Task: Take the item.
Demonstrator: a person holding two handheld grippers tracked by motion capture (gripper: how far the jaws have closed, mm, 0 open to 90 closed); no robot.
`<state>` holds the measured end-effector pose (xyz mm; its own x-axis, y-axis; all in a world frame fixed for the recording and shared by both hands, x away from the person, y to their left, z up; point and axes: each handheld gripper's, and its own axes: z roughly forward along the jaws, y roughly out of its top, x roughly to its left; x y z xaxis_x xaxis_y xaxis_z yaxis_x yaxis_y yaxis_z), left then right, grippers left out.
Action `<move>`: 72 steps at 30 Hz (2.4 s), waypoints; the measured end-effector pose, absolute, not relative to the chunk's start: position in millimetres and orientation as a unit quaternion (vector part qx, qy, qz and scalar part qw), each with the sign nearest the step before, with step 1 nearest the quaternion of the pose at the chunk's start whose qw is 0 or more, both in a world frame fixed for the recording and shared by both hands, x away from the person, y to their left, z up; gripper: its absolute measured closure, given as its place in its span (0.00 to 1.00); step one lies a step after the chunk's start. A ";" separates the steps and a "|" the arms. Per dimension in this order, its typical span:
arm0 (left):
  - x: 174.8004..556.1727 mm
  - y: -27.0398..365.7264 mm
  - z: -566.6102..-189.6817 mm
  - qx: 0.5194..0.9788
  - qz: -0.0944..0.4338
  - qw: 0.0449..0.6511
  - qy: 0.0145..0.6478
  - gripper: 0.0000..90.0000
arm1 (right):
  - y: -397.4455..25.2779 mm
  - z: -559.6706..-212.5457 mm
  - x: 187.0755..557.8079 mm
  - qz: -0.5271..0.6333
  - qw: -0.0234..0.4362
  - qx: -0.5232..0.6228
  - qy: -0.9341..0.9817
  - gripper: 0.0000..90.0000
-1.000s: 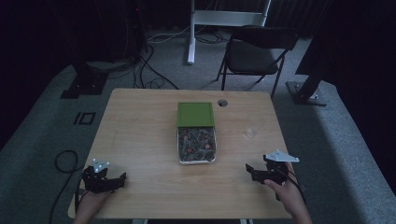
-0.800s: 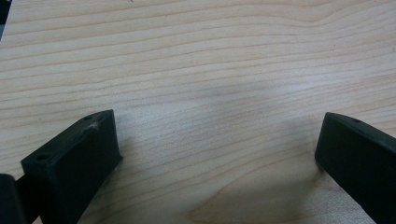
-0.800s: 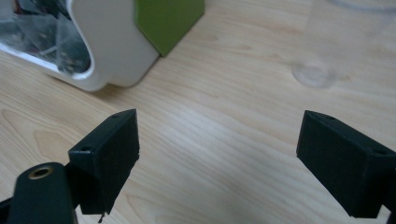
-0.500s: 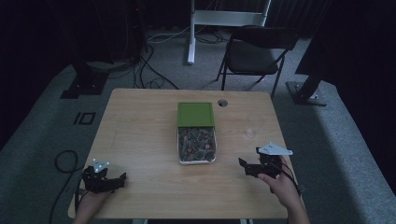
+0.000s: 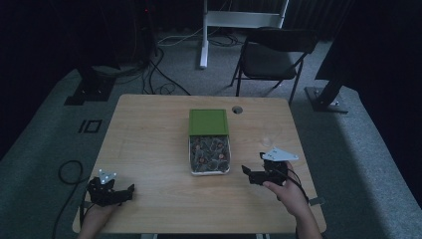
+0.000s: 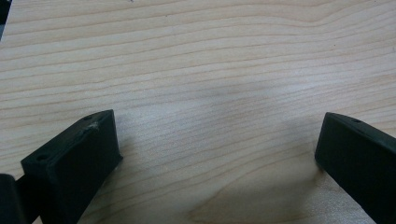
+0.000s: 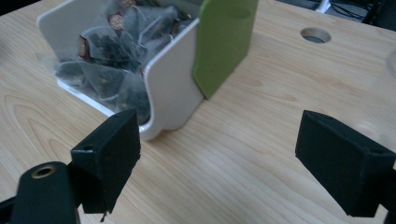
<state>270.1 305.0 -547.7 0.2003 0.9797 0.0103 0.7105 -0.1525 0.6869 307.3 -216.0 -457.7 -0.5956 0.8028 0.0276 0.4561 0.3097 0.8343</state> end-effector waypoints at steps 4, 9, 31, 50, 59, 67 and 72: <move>270.1 305.0 -547.7 0.721 0.238 0.283 0.586 0.00 | -206.4 -457.1 307.7 0.430 0.197 0.388 0.791 0.16; 270.1 305.0 -547.6 0.721 0.237 0.283 0.586 0.00 | -195.9 -455.3 309.4 0.435 0.193 0.379 0.793 0.16; 270.1 305.0 -547.7 0.721 0.237 0.283 0.586 0.00 | -152.8 -450.1 318.3 0.454 0.176 0.346 0.802 0.17; 270.1 305.0 -547.7 0.721 0.237 0.284 0.586 0.00 | -115.6 -454.2 331.6 0.456 0.159 0.327 0.812 0.18; 270.1 305.0 -547.7 0.721 0.237 0.283 0.586 0.00 | -104.0 -457.5 335.6 0.457 0.156 0.325 0.813 0.20; 270.1 305.0 -547.7 0.721 0.237 0.283 0.586 0.00 | -92.7 -462.1 339.8 0.454 0.154 0.327 0.814 0.26; 270.1 305.0 -547.7 0.721 0.237 0.283 0.586 0.00 | -85.0 -464.9 341.5 0.452 0.155 0.329 0.814 0.33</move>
